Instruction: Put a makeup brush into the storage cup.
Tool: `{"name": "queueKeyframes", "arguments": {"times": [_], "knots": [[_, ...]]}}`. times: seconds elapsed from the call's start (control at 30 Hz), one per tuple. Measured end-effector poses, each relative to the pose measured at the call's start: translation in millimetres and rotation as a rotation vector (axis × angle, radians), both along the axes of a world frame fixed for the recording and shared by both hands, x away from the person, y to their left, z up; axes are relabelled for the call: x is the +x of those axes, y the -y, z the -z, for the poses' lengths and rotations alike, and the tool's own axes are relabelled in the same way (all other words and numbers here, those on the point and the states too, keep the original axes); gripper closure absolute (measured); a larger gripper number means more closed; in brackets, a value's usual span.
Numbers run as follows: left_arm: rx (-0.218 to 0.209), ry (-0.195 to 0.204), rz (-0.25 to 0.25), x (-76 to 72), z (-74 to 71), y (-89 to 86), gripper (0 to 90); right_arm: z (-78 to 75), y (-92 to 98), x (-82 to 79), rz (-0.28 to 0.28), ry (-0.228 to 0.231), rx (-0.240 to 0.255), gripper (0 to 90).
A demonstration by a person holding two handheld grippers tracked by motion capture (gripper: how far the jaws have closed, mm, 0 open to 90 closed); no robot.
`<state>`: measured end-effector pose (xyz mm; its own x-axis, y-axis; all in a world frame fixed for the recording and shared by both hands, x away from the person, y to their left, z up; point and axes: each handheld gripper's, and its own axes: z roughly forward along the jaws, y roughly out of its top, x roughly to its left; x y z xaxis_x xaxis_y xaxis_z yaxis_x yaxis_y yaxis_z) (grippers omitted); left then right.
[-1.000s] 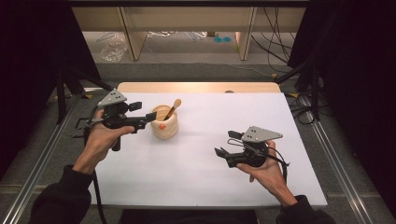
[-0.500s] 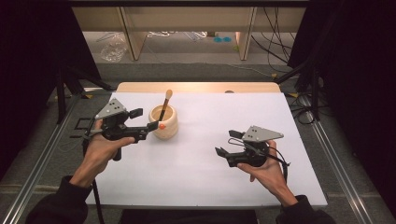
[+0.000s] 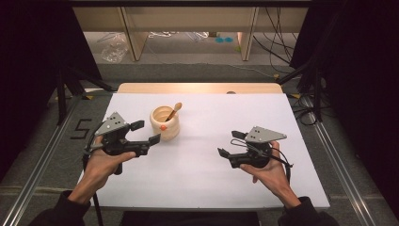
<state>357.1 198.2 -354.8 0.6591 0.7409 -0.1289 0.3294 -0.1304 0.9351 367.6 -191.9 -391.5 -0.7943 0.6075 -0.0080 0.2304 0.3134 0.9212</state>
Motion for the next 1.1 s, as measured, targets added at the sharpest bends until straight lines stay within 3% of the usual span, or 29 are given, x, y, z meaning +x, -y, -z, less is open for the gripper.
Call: {"name": "queueKeyframes", "arguments": {"times": [0.23,0.47,0.57,0.73,0.8,1.1], "knots": [[0.008,0.017,0.0,-6.9,10.9,-0.6,19.5,-0.7,1.5,0.4,0.004,0.003,-0.006,22.0],[-0.008,-0.011,-0.006,-14.4,25.7,1.5,18.7,-0.8,2.5,1.7,0.004,0.0,-0.008,21.9],[0.003,0.006,-0.003,-16.6,27.5,0.0,18.5,-0.1,2.3,2.7,0.002,0.005,-0.009,21.8],[-0.014,0.001,-0.028,-21.5,30.9,-0.7,18.1,0.9,1.1,3.4,0.001,-0.002,-0.005,21.8],[0.013,0.012,-0.021,-22.3,33.9,-0.6,18.1,1.6,1.3,4.3,-0.004,-0.003,-0.005,21.8],[0.026,-0.024,-0.011,-25.3,48.2,3.1,18.1,2.4,4.9,4.8,0.005,-0.009,-0.011,21.6]]}}
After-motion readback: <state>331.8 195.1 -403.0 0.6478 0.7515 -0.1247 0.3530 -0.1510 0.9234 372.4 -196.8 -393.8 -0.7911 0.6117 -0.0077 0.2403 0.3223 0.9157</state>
